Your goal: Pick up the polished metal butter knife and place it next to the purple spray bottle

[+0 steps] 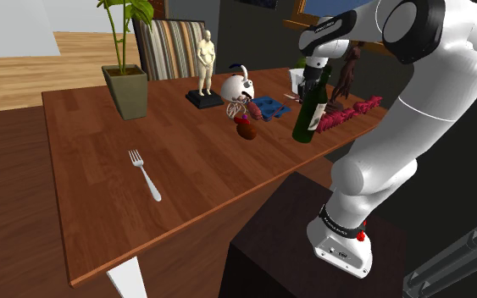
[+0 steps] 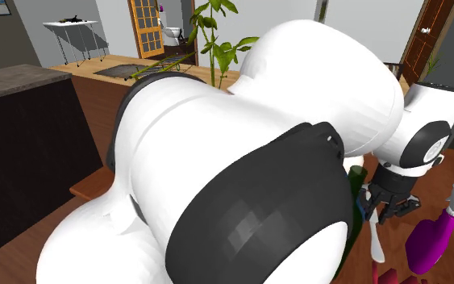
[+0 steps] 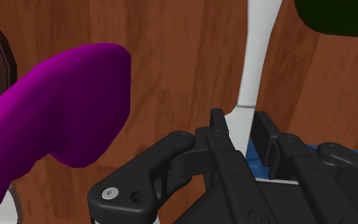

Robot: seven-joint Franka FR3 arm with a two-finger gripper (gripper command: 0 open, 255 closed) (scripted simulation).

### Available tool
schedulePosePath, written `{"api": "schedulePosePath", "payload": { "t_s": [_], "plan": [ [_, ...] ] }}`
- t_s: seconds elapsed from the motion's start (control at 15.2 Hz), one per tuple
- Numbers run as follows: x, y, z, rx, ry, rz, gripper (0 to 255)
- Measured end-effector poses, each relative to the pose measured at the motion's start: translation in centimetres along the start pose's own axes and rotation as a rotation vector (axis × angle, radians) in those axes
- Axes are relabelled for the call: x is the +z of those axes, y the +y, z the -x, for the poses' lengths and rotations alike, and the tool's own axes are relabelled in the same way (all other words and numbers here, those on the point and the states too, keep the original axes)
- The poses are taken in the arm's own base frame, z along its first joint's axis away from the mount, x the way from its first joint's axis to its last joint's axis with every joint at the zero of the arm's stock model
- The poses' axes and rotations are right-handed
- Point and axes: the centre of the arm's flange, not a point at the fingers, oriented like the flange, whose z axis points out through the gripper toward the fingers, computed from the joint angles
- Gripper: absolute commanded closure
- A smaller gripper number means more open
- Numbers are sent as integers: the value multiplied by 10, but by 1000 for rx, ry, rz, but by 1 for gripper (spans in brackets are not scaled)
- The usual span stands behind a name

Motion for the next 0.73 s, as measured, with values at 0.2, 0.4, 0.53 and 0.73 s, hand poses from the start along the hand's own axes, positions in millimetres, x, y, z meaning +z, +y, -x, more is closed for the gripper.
{"api": "schedulePosePath", "payload": {
  "t_s": [0.2,0.4,0.53,0.73],
  "plan": [
    [17,1,0,0,0,0,255],
    [30,0,-2,0,1,1,255],
    [33,0,-2,2,18,8,255],
    [32,2,-2,1,40,18,255]
  ]
}}
